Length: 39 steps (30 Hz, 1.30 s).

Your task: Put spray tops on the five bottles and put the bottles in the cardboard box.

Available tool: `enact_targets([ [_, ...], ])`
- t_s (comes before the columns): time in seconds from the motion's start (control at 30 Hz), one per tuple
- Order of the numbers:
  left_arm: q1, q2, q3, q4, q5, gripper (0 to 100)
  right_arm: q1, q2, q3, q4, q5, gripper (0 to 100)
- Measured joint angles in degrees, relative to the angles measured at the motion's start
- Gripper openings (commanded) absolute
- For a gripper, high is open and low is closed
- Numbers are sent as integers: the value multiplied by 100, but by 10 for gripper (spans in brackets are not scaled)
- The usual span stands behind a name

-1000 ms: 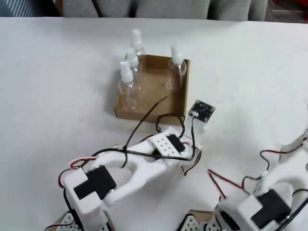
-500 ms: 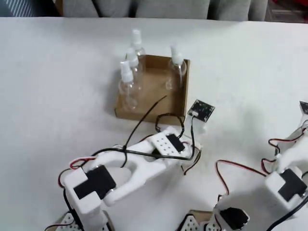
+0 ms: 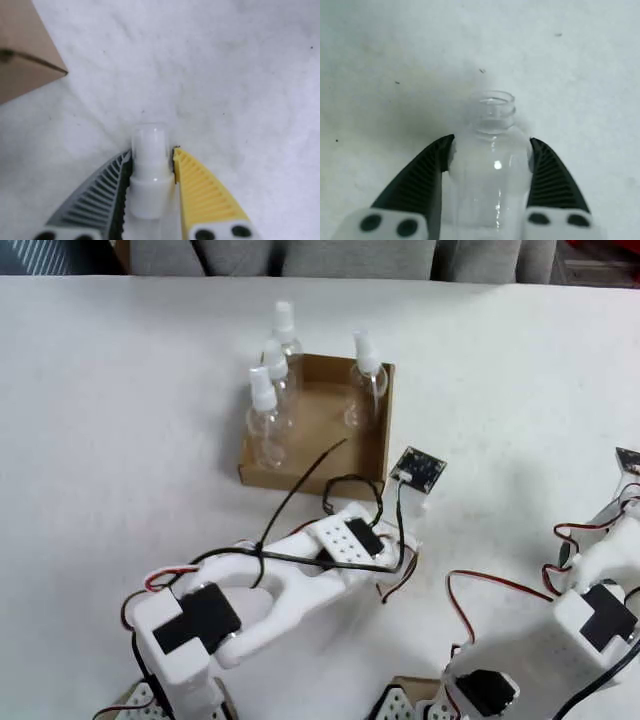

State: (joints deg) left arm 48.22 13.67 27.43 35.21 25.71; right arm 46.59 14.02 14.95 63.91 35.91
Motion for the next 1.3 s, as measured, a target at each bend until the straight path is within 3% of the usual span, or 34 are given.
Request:
enact_targets([
  [0.17, 0, 0, 0, 0, 0, 20, 0, 9, -396, 264, -26, 17],
  [0.4, 0, 0, 53, 0, -44, 20, 0, -826, -941, 1785, -26, 17],
  [0.63, 0, -853, 571, 0, -466, 20, -105, -2444, 44, 2136, -44, 17],
  [0.73, 0, -1407, 914, 0, -651, 20, -378, -3165, 703, 1899, -123, 19],
  [1.0, -158, -3279, 1890, 0, -1064, 20, -1240, -4765, 1073, 1512, -1389, 22],
  [1.17, -888, -4554, 2057, 35, -1064, 20, -1952, -5275, 1125, 1503, -1547, 18],
  [1.3, -1574, -5538, 1908, 519, -1055, 20, -2611, -5670, 1125, 1503, -1556, 17],
])
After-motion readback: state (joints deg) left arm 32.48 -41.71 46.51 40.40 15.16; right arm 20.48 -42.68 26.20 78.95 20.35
